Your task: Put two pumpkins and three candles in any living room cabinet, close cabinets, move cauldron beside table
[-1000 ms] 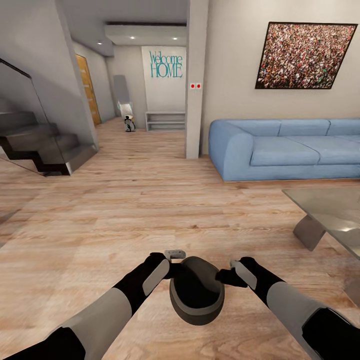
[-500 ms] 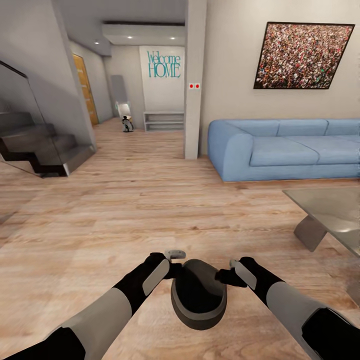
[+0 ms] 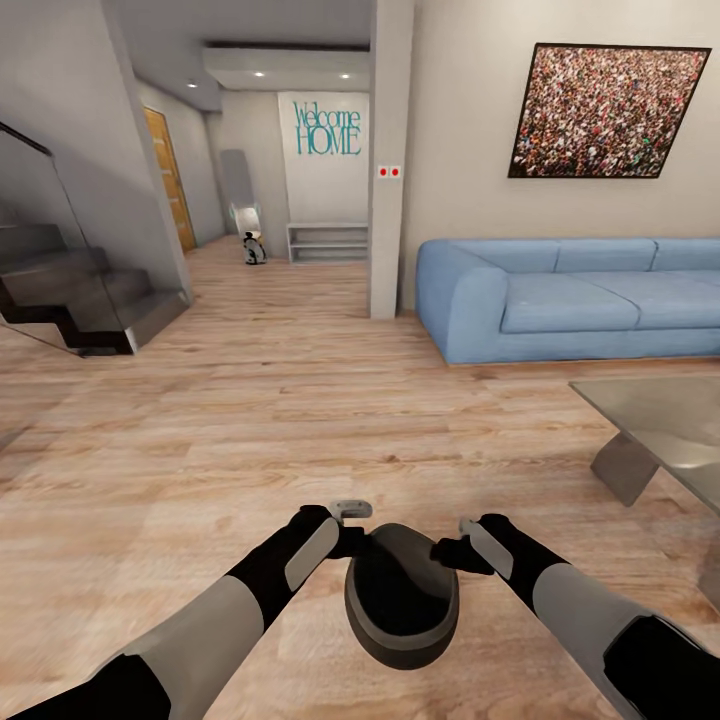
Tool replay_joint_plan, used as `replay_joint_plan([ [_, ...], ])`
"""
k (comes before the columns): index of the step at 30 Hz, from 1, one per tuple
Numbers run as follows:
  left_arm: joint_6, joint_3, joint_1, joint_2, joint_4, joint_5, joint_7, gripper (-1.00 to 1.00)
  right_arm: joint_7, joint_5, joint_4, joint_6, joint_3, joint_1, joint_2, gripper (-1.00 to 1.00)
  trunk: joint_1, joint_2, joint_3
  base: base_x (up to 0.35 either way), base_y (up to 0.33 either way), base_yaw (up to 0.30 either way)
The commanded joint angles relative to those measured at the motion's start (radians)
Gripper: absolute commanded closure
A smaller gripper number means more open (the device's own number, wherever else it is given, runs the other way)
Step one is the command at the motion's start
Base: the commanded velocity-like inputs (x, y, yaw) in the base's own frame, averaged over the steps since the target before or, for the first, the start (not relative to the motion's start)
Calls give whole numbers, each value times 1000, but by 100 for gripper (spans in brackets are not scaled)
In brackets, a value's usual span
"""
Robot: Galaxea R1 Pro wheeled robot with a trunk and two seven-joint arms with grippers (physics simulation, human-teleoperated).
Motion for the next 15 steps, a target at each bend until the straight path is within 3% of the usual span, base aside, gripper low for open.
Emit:
replay_joint_plan([
  [1,1,-3,-1,0,-1,10,9,-100,-8,-11,-3,3,7,0,-1,-100,0,0,-1,0,0,0],
  [5,0,-3,-1,0,-1,10,9,-100,-8,-11,-3,3,7,0,-1,-100,0,0,-1,0,0,0],
  [13,-23,-3,-1,0,-1,11,9,-100,-8,-10,-3,-9,9,0,-1,-100,3,-2,-32,0,0,0],
  [15,-27,-3,-1,0,0,11,9,-100,-8,-11,-3,-23,25,0,-1,-100,4,-3,-40,0,0,0],
])
